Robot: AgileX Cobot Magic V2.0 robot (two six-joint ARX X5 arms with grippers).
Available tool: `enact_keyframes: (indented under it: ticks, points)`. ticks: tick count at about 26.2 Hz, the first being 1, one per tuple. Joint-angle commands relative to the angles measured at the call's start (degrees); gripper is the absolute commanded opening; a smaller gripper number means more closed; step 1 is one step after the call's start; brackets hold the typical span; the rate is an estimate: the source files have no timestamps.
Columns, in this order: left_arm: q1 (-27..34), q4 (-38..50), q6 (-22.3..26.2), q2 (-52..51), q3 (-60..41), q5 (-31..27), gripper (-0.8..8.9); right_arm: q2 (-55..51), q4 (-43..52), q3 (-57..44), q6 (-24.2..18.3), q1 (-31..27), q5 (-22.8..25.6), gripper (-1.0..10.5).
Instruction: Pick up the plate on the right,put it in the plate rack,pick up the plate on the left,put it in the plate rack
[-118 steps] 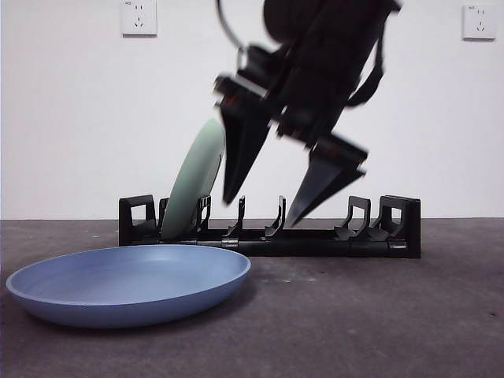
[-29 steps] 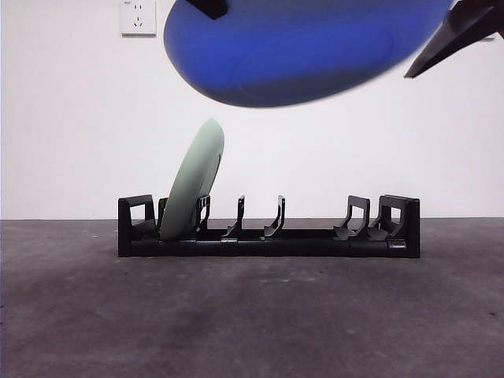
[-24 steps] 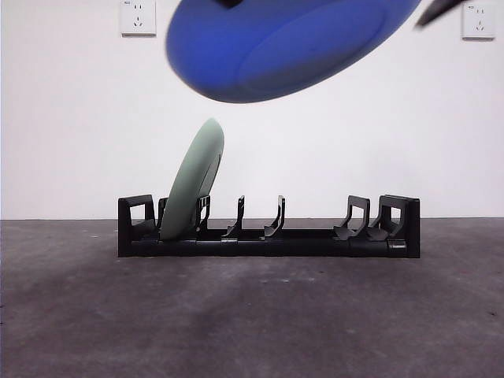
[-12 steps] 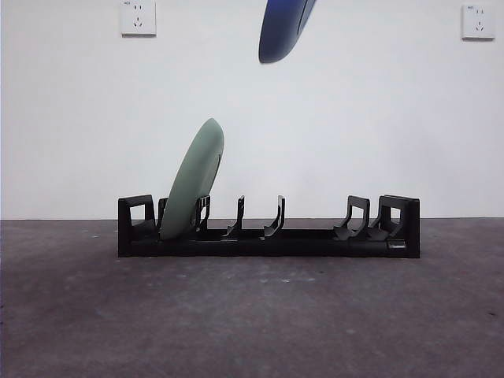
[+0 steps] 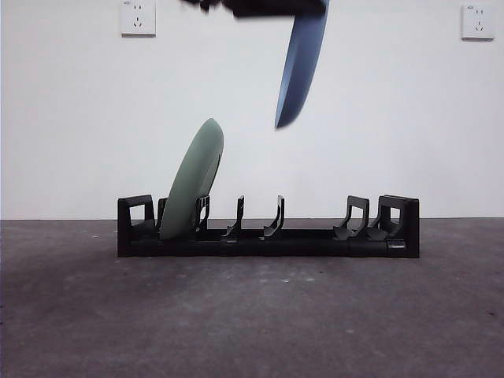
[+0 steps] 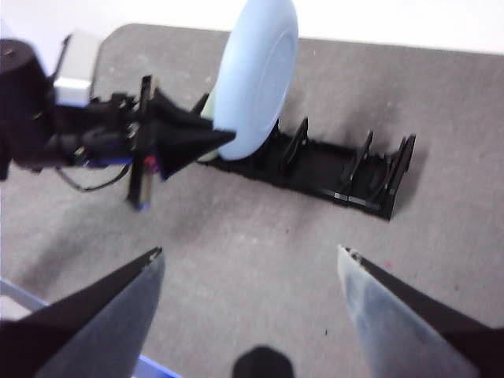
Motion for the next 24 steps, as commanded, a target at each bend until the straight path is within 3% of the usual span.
enact_keyframes:
  ticks: [1,11,21,24]
  points:
    - [1.1,2.3,-1.3,2.0,0.1,-0.5,-0.08,-2.3,-1.4,-3.8,1.5,0.0,0.2,3.8]
    - [6.2,6.9,-2.1,10.5,0.1,2.9,-0.08,-9.5,-1.4,-18.7,3.9,0.0,0.0,3.8]
    - [7.8,7.1,-2.1,17.9,0.1,2.8,-0.08,-9.6,-1.4,-19.2,3.8,0.0,0.1,3.8]
    - [7.8,6.0,-1.9,18.4,0.1,0.0,-0.08,-9.6,-1.4,-19.3,3.8,0.0,0.1,3.8]
